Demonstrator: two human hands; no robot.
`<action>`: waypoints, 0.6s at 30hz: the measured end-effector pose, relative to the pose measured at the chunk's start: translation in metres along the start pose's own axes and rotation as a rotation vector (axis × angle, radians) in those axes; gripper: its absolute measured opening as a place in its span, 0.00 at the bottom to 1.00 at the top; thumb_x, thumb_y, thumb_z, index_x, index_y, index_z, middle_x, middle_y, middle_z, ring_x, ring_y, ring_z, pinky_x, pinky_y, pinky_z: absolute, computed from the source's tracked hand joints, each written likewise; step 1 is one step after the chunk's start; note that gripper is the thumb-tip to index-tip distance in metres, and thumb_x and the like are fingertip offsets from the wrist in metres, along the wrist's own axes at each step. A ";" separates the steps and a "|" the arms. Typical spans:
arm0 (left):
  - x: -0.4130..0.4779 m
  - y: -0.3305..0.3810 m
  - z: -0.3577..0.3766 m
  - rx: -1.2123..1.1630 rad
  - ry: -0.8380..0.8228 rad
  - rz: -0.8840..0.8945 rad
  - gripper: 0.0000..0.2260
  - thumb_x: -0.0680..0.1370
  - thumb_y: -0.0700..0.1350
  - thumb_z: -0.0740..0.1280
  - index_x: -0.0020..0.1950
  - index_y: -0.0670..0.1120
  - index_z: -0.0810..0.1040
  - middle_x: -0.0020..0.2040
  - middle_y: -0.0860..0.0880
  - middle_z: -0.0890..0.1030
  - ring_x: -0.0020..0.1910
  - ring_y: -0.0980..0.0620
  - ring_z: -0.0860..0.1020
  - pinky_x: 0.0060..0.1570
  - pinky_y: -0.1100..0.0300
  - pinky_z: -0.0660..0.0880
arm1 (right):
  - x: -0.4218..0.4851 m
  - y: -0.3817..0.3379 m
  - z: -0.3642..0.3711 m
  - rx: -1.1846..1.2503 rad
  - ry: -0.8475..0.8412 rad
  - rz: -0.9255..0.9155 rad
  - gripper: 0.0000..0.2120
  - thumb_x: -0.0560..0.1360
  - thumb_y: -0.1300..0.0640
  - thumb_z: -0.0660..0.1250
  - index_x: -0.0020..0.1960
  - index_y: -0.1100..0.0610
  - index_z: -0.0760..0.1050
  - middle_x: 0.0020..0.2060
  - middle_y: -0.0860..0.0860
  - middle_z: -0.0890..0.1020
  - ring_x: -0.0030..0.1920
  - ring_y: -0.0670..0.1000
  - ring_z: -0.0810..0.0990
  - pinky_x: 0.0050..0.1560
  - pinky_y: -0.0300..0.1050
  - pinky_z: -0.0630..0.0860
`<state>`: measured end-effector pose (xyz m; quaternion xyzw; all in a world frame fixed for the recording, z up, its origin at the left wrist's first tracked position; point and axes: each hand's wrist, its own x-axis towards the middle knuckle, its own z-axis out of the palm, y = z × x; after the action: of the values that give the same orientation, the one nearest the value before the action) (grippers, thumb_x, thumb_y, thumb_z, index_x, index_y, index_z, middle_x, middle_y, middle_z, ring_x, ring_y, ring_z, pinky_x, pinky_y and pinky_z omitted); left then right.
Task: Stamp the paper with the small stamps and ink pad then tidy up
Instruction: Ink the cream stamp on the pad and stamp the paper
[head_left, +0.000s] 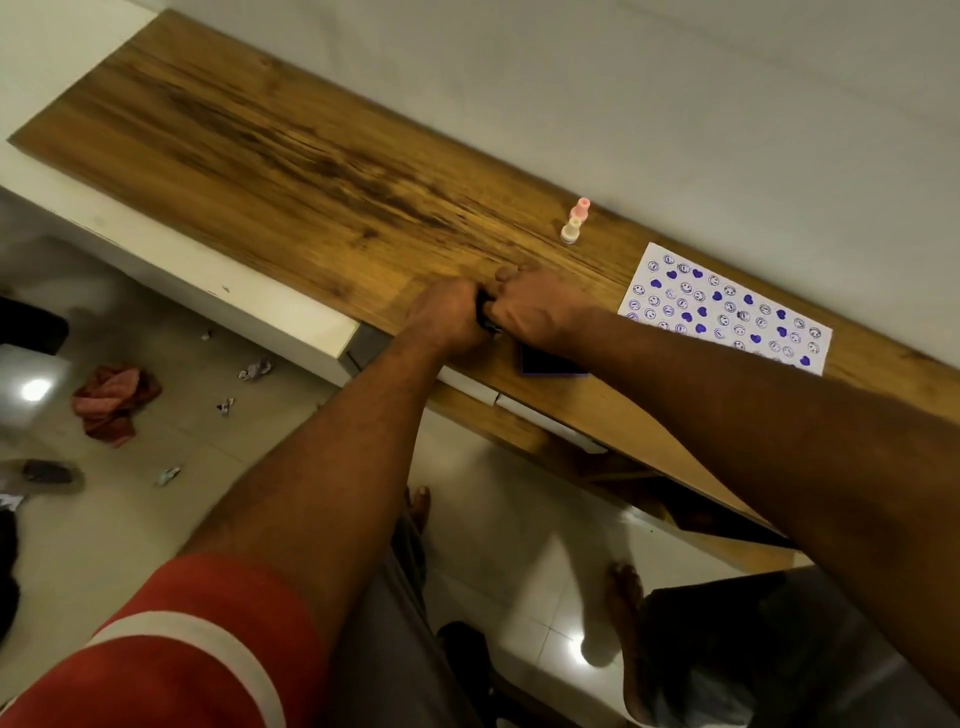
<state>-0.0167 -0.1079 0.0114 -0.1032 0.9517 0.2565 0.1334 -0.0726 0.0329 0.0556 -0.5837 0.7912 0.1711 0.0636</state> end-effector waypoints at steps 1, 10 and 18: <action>0.000 0.000 0.000 0.001 0.003 0.004 0.13 0.74 0.55 0.77 0.54 0.51 0.83 0.43 0.50 0.81 0.44 0.48 0.80 0.43 0.55 0.74 | -0.002 -0.001 0.002 -0.006 0.010 0.009 0.13 0.81 0.53 0.65 0.63 0.55 0.76 0.58 0.56 0.79 0.56 0.57 0.78 0.55 0.55 0.79; 0.001 -0.003 0.003 -0.065 0.050 -0.024 0.17 0.70 0.54 0.82 0.57 0.54 0.84 0.50 0.54 0.84 0.47 0.56 0.78 0.45 0.58 0.73 | -0.033 0.011 0.025 0.445 0.299 0.328 0.15 0.81 0.50 0.65 0.66 0.49 0.76 0.56 0.51 0.84 0.55 0.54 0.81 0.49 0.46 0.77; 0.004 0.001 -0.002 -0.064 0.066 -0.064 0.24 0.65 0.56 0.85 0.57 0.55 0.83 0.55 0.54 0.83 0.53 0.55 0.80 0.51 0.55 0.80 | -0.035 0.072 0.029 0.310 0.381 0.699 0.15 0.79 0.54 0.68 0.65 0.53 0.77 0.63 0.55 0.80 0.59 0.59 0.78 0.50 0.53 0.78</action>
<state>-0.0211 -0.1087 0.0118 -0.1463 0.9431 0.2788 0.1069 -0.1326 0.0935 0.0536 -0.2851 0.9554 -0.0495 -0.0583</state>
